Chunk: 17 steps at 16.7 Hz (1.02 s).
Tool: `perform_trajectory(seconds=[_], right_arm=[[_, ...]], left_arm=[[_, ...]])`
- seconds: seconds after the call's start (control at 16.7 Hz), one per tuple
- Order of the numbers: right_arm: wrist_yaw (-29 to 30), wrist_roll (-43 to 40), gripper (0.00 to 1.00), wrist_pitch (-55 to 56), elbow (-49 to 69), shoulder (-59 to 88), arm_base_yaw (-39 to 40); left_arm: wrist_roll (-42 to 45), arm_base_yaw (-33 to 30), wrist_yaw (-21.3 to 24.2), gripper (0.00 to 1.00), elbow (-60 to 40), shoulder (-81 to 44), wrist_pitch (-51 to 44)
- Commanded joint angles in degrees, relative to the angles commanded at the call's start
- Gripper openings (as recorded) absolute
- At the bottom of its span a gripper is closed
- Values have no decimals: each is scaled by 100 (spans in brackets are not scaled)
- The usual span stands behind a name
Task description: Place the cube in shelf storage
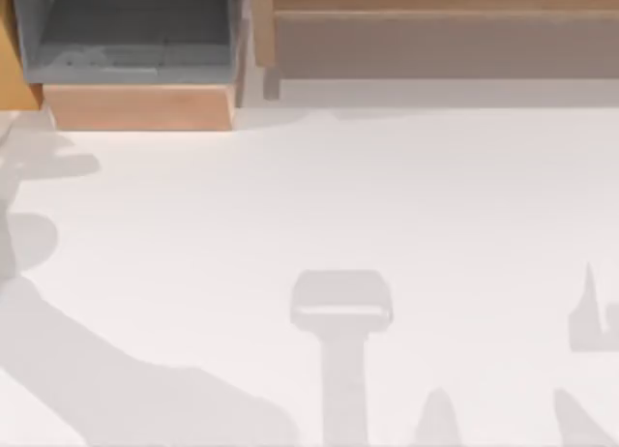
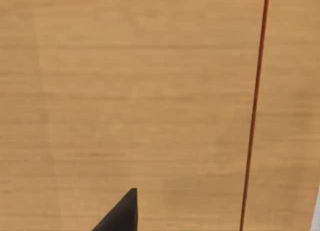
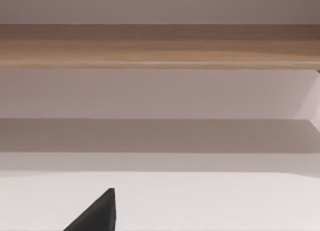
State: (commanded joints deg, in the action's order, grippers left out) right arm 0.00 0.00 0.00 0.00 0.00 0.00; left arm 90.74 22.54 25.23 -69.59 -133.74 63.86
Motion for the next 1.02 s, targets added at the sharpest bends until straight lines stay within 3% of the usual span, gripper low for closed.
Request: perform_trajectory(seconds=[0.54,1.02], right_arm=[[0,0,100,0,0,0,0],[0,0,100,0,0,0,0]], left_arm=[[0,0,0,2,0,0,0],[0,0,0,0,0,0,0]])
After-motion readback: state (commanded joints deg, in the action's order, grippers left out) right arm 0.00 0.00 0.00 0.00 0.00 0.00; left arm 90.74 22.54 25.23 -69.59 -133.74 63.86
